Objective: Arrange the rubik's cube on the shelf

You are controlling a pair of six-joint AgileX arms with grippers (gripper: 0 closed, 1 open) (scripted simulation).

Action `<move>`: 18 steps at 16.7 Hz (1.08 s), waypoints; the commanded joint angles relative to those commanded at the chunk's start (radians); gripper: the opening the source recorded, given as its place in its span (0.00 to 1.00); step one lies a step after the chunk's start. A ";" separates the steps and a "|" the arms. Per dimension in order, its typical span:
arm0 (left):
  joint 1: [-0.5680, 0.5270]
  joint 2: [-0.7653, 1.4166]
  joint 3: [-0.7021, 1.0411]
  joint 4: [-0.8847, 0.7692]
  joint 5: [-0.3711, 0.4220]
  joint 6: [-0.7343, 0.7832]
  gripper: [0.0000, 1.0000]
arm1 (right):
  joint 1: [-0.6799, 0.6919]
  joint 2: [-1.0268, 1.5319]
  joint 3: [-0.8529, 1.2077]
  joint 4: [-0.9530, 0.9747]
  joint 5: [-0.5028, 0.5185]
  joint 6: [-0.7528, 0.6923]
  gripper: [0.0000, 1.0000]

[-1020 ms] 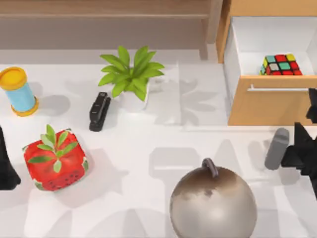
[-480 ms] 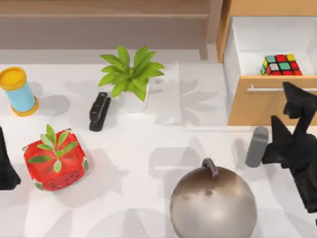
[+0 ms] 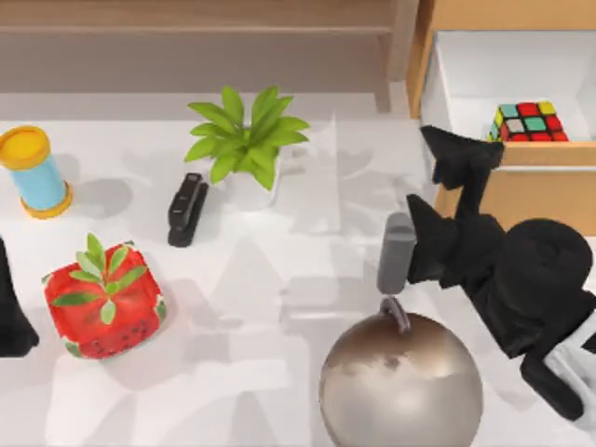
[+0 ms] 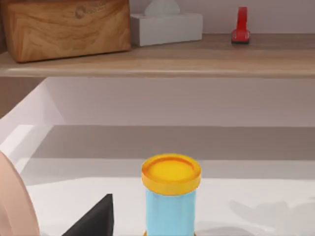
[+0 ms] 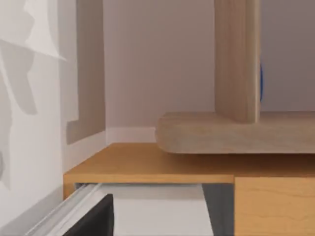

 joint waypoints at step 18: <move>0.000 0.000 0.000 0.000 0.000 0.000 1.00 | -0.135 0.095 1.229 -2.004 -0.170 0.948 1.00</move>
